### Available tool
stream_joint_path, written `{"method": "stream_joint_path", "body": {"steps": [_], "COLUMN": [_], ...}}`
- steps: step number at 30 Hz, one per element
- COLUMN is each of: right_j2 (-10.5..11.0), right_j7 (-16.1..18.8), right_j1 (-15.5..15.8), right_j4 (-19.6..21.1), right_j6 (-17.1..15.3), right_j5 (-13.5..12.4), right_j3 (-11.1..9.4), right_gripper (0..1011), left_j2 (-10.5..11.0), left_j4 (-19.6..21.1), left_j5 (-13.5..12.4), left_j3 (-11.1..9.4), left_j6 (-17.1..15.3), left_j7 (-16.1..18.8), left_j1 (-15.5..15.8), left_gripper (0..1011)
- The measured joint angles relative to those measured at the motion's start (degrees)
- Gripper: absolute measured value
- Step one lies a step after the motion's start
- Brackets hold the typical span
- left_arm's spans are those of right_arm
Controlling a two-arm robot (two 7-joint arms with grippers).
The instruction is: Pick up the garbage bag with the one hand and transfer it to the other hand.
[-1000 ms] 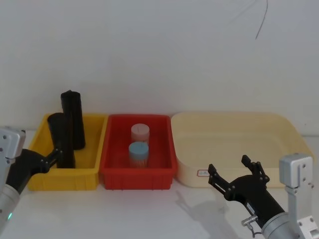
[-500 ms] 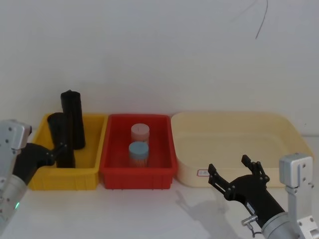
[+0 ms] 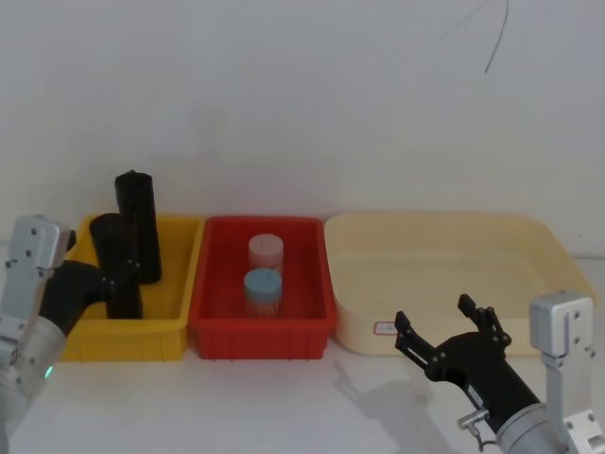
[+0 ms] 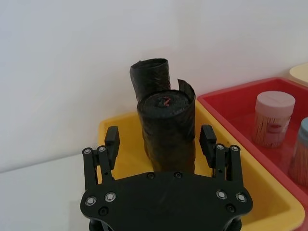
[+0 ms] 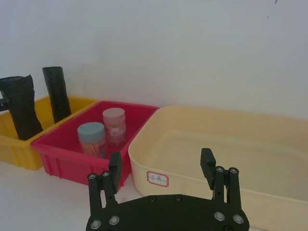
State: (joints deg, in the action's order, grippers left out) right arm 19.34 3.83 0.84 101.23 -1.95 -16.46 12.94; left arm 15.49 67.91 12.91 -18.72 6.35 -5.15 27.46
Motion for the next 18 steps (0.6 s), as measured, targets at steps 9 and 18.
{"method": "stream_joint_path", "body": {"steps": [9,18], "right_j2": [0.00,0.00], "right_j7": [0.00,0.00], "right_j1": [0.00,0.00], "right_j4": [0.00,0.00], "right_j6": [0.00,0.00], "right_j5": [0.00,0.00], "right_j3": [0.00,0.00], "right_gripper": [1002,1001], "left_j2": [-1.75,-2.83], "left_j4": [-5.64,-9.17], "left_j5": [0.20,0.85], "left_j3": [-0.12,-0.10], "left_j6": [1.92,2.50], "left_j7": [-2.19,-4.82], "left_j1": [3.53,5.92], "left_gripper": [1000,875]}}
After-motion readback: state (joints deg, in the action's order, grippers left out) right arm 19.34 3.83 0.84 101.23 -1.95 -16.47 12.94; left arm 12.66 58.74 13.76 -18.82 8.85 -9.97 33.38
